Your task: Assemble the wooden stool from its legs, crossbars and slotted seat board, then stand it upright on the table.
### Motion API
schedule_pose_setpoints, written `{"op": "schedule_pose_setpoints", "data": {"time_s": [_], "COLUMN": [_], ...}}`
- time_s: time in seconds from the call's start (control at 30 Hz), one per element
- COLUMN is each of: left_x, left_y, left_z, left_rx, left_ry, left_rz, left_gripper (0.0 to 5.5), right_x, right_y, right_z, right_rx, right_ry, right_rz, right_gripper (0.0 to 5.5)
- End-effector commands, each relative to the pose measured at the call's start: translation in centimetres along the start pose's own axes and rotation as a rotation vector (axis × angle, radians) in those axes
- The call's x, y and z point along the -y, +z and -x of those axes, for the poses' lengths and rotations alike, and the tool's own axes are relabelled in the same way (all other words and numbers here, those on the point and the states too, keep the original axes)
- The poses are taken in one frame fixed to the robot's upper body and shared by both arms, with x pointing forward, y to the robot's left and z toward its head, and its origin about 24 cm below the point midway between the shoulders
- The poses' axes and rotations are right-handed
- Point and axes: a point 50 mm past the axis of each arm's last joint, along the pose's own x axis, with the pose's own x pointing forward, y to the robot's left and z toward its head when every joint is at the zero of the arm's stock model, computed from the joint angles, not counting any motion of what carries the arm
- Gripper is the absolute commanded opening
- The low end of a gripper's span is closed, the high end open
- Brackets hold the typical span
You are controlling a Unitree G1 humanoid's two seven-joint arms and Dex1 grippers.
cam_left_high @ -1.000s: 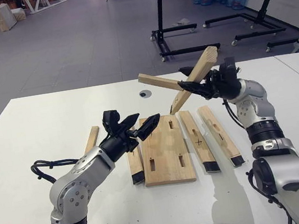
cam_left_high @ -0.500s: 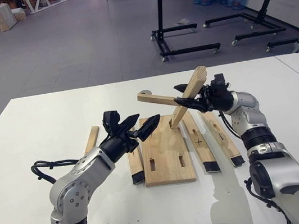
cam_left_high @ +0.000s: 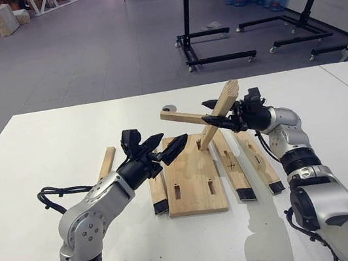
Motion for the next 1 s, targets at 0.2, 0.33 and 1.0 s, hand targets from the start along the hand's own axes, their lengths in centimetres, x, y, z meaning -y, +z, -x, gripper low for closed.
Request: {"op": "schedule_pose_setpoints", "data": {"time_s": [0.2, 0.33, 1.0], "left_x": [0.1, 0.1, 0.2], "left_y": [-0.2, -0.3, -0.3], "left_z": [0.0, 0.0, 0.1], "left_rx": [-0.007, -0.005, -0.008], "left_ry": [0.002, 0.004, 0.003], "left_rz": [-0.003, -0.001, 0.001], "left_gripper": [4.91, 4.91, 4.91], "right_x": [0.4, 1.1, 0.6], "right_y": [0.5, 1.3, 0.5], "right_z": [-1.1, -1.2, -0.9], "right_rx": [-0.018, -0.008, -0.018], "right_ry": [0.049, 0.028, 0.034], "right_rz": [0.036, 0.073, 0.052], "right_gripper": [2.05, 2.05, 2.05]}}
